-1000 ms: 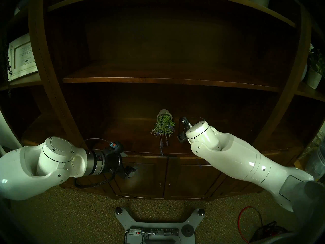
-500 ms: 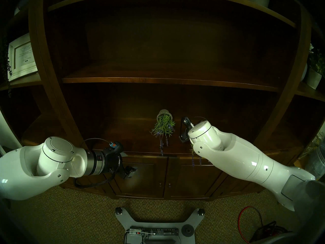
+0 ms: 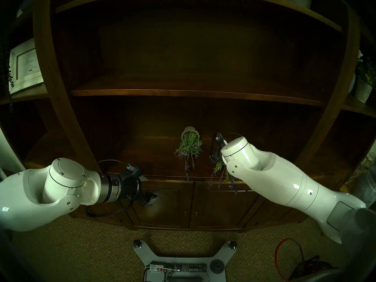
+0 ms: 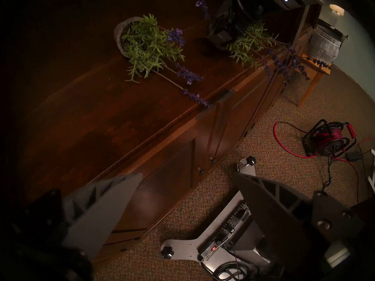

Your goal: Place the fake decorative plant upright

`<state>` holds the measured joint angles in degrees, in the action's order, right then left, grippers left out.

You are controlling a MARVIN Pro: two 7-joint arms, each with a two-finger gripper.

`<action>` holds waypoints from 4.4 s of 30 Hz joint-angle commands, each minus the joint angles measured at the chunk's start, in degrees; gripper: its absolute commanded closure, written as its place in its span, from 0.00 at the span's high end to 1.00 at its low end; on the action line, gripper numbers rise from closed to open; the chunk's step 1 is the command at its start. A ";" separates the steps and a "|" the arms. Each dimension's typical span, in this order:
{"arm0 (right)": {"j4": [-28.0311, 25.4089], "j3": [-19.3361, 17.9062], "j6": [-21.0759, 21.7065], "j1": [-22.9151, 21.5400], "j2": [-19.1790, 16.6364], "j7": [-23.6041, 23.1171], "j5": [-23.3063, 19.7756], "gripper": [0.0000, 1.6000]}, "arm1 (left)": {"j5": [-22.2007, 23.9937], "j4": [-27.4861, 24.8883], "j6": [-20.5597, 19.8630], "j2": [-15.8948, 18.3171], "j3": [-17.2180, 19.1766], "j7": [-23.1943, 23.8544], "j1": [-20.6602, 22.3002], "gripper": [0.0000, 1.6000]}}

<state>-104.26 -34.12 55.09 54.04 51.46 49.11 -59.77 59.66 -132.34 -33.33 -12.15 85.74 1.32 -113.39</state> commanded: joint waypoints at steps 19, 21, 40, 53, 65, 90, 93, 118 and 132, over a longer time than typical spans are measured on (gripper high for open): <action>11.76 -0.50 -2.03 -7.95 -0.69 -7.58 3.48 1.00 | 0.01 -0.36 0.30 0.03 0.88 -0.07 0.81 1.00; 11.96 0.12 -1.88 -8.77 -1.09 -8.89 4.22 1.00 | 0.00 -0.36 0.30 0.03 0.88 -0.07 0.81 1.00; 7.66 11.14 -0.72 -16.45 -7.88 -22.17 14.73 1.00 | -0.02 -0.35 0.29 0.02 0.83 -0.07 0.83 1.00; 6.20 16.86 -0.67 -20.71 -10.00 -27.02 21.49 1.00 | -0.02 -0.35 0.29 0.02 0.83 -0.07 0.83 1.00; 8.07 19.27 -1.35 -23.04 -9.73 -29.89 24.45 1.00 | -0.02 -0.35 0.29 0.02 0.84 -0.07 0.83 1.00; -7.99 14.71 -2.03 -17.86 -21.44 -28.90 16.70 1.00 | 0.00 -0.36 0.29 0.03 0.87 -0.07 0.82 1.00; -8.14 14.58 -2.74 -16.80 -21.82 -27.96 15.23 1.00 | 0.01 -0.36 0.30 0.04 0.89 -0.07 0.81 1.00; -5.24 21.02 -0.92 -13.77 -21.45 -17.15 22.45 1.00 | -0.01 -0.35 0.29 0.03 0.85 -0.06 0.83 1.00; -1.54 20.08 -1.36 -12.17 -19.58 -9.64 22.56 1.00 | 0.00 -0.36 0.29 0.03 0.88 -0.07 0.82 1.00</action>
<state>-104.72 -11.40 54.58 42.38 31.77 36.66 -36.65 59.66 -132.33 -33.35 -12.15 85.72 1.33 -113.39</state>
